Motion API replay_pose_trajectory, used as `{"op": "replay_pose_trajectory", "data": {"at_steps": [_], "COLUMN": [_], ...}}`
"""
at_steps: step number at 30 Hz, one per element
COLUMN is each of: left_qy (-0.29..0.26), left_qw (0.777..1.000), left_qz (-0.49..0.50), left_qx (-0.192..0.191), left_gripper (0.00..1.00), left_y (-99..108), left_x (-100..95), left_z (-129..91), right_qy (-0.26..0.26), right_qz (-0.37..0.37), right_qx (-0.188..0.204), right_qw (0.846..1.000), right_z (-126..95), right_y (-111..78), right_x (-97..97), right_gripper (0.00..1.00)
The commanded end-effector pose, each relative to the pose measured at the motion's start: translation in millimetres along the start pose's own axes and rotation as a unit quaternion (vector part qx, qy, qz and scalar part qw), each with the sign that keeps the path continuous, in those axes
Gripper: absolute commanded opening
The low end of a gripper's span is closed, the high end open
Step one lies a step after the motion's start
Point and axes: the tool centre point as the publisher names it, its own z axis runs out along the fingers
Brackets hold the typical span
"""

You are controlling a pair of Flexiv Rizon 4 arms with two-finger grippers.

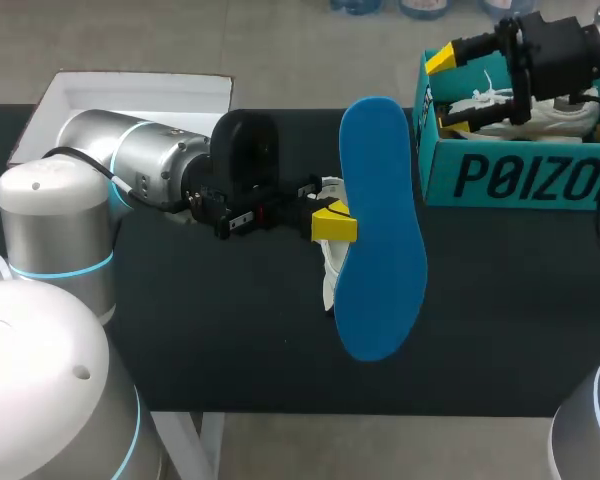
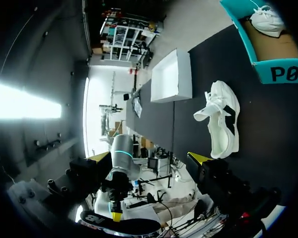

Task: Take the shoe out of the shoebox, open the shoe tongue, remove and reinsert the insole, then place the shoe into the shoebox

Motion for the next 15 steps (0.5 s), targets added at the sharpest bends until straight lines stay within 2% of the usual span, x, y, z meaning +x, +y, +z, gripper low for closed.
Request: {"op": "replay_pose_trajectory", "data": {"at_steps": [1, 6, 8, 15], "left_qy": [0.001, 0.001, 0.001, 0.001], "left_qw": [1.0, 1.0, 1.0, 1.0], "left_qz": [0.0, 0.0, 0.0, 0.0], "left_qx": [0.001, 0.001, 0.001, 0.001], "left_gripper": [0.0, 0.0, 0.0, 0.0], "left_y": [1, 1, 1, 1], "left_x": [-0.8, -0.8, -0.8, -0.8], "left_z": [0, 0, 0, 0], "right_qy": [0.019, 0.042, 0.052, 0.087], "right_qz": [0.047, 0.028, -0.008, -0.036], "right_qx": [-0.031, -0.056, -0.083, -0.114], "right_qw": [0.998, 0.997, 0.995, 0.989], "right_z": [-1, -7, -10, -11], "right_y": [-13.9, -14.0, -9.4, 15.6], "right_x": [9.2, 29.5, 35.5, 34.1], "right_gripper": [1.0, 1.0, 1.0, 1.0]}}
